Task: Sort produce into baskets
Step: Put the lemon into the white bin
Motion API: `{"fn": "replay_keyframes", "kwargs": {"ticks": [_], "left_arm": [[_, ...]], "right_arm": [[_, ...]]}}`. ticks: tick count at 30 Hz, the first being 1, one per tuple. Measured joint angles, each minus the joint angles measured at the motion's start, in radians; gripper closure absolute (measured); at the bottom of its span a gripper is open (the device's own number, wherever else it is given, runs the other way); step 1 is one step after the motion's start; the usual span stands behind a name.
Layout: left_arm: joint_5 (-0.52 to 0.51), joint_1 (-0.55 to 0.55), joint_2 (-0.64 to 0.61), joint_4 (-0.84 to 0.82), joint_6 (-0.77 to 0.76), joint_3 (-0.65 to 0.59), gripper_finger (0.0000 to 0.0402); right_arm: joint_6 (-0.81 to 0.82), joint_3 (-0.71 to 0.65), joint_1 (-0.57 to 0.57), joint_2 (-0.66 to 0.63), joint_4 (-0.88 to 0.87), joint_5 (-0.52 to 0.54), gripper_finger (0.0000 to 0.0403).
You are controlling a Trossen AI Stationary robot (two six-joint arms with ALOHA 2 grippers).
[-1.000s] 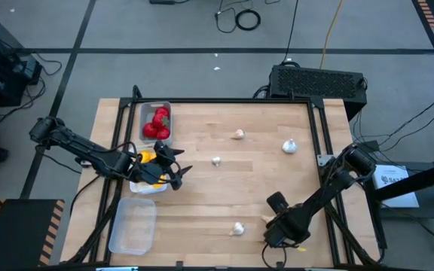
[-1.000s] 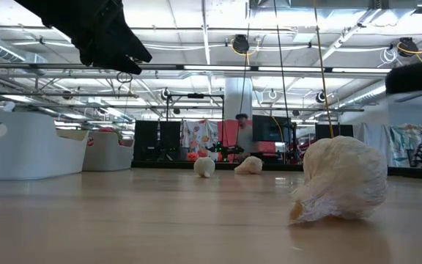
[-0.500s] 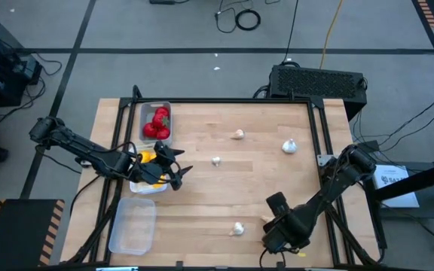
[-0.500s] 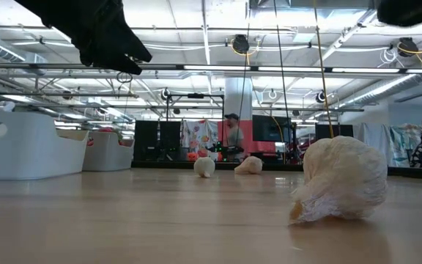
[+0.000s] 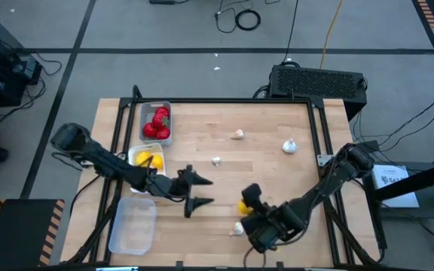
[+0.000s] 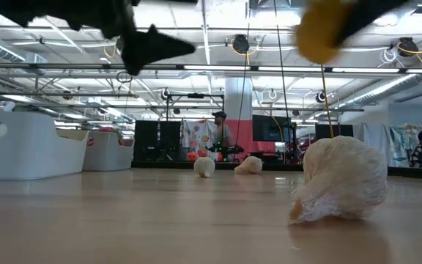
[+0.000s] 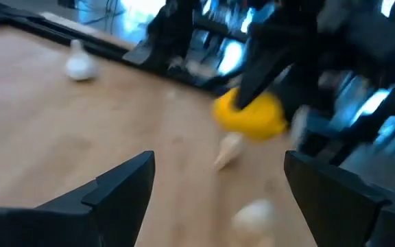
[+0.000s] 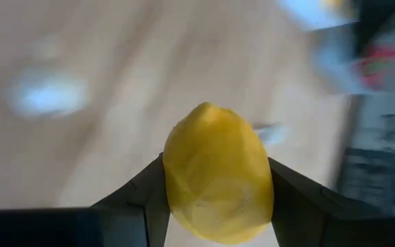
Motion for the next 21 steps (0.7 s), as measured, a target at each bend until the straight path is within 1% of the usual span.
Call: {"fn": "replay_keyframes", "kwargs": {"ticks": [3,5,7,12,16,19,21], "left_arm": [[-0.011,0.000,0.094,0.201,-0.180,0.000,0.0070],[-0.016,0.001,0.150,0.296,-0.276,0.000,0.0070],[-0.020,0.004,0.191,0.334,-0.322,0.011,0.0070],[-0.045,0.016,0.227,0.330,-0.320,0.038,0.0070],[-0.078,0.029,0.227,0.333,-0.248,0.044,0.0070],[-0.112,0.041,0.227,0.332,-0.247,0.044,0.0070],[-0.117,0.053,0.227,0.331,-0.248,0.045,0.0070]], "right_arm": [[-0.057,0.000,-0.032,0.000,0.076,0.118,0.0215],[-0.080,0.000,-0.055,0.000,0.132,0.154,0.0215],[-0.082,0.000,-0.078,0.000,0.172,0.166,0.0215],[-0.026,0.000,-0.129,0.000,0.192,0.163,0.0215],[0.043,0.000,-0.157,0.000,0.166,0.159,0.0215],[0.076,0.000,-0.170,0.000,0.156,0.158,0.0215],[0.092,0.000,-0.178,0.000,0.156,0.158,0.0215]]}}
